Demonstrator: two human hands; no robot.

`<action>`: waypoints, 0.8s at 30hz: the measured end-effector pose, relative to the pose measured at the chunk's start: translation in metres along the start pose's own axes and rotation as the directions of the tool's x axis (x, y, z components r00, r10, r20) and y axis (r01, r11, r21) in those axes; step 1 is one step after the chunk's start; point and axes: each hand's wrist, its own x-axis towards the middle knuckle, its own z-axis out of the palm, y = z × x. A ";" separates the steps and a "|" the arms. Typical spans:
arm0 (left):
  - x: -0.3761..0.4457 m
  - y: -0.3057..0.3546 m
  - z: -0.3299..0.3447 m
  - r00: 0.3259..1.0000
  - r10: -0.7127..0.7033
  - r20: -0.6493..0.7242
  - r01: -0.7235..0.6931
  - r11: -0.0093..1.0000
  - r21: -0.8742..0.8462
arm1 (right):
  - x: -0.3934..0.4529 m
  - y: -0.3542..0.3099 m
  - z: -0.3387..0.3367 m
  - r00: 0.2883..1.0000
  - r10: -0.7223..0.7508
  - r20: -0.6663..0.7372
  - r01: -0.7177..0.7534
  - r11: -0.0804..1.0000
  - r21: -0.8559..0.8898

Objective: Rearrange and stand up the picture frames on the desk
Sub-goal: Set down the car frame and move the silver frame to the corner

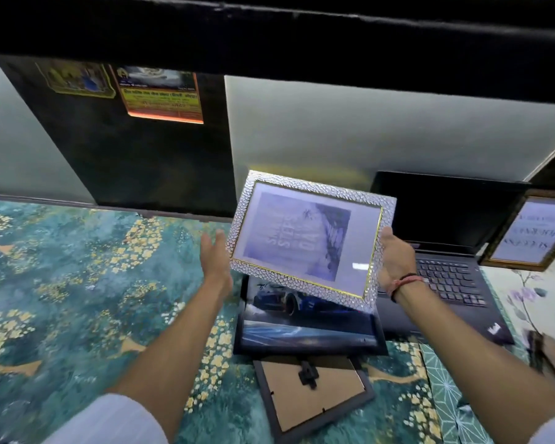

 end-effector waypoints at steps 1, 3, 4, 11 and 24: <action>-0.013 -0.012 0.003 0.998 -0.069 -0.007 0.068 0.995 -0.074 | -0.010 0.005 -0.008 0.999 0.023 -0.038 -0.023 1.000 0.013; -0.036 -0.045 0.012 0.980 -0.187 0.065 0.198 0.950 -0.242 | -0.034 0.010 -0.021 0.991 0.068 -0.115 -0.061 0.996 0.064; -0.045 -0.059 0.018 0.972 -0.195 0.130 0.224 0.934 -0.278 | -0.044 0.012 -0.026 0.986 0.079 -0.147 -0.064 0.993 0.102; -0.160 -0.108 0.071 0.898 -0.248 0.364 0.395 0.819 -0.416 | 0.002 0.099 -0.122 0.987 0.147 -0.072 -0.122 0.955 0.271; -0.340 -0.117 0.240 0.920 -0.162 0.357 0.278 0.912 -0.302 | -0.016 -0.019 -0.416 0.994 -0.096 -0.060 0.074 0.955 -0.287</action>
